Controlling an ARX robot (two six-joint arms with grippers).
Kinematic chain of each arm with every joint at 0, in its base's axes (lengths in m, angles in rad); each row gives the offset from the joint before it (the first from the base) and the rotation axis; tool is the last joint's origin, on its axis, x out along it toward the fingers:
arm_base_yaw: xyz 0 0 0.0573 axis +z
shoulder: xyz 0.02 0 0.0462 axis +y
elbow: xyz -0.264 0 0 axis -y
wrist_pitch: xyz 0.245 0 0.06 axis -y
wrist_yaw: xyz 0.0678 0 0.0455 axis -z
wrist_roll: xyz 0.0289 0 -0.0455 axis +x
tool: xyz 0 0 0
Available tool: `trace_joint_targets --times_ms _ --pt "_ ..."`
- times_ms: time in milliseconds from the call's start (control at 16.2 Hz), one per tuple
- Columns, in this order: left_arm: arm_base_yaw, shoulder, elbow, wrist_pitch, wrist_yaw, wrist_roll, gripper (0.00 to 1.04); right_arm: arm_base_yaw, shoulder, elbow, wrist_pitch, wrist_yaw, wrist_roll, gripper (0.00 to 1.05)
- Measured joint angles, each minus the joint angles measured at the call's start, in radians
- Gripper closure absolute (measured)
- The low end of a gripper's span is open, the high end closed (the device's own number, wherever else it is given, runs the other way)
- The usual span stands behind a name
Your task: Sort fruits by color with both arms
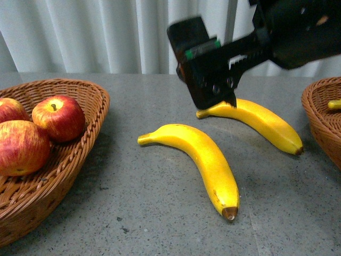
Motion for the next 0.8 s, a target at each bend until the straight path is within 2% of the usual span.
trace_joint_targets --times_ms 185,371,804 --pt "0.0 0.0 0.0 0.0 0.0 0.0 0.07 0.026 0.08 0.003 -0.113 0.048 -0.025 0.07" --pt "0.0 0.0 0.0 0.0 0.0 0.0 0.07 0.03 0.145 0.048 -0.208 0.077 0.012 0.07" --pt "0.0 0.0 0.0 0.0 0.0 0.0 0.07 0.072 0.238 0.107 -0.248 0.117 0.095 0.07"
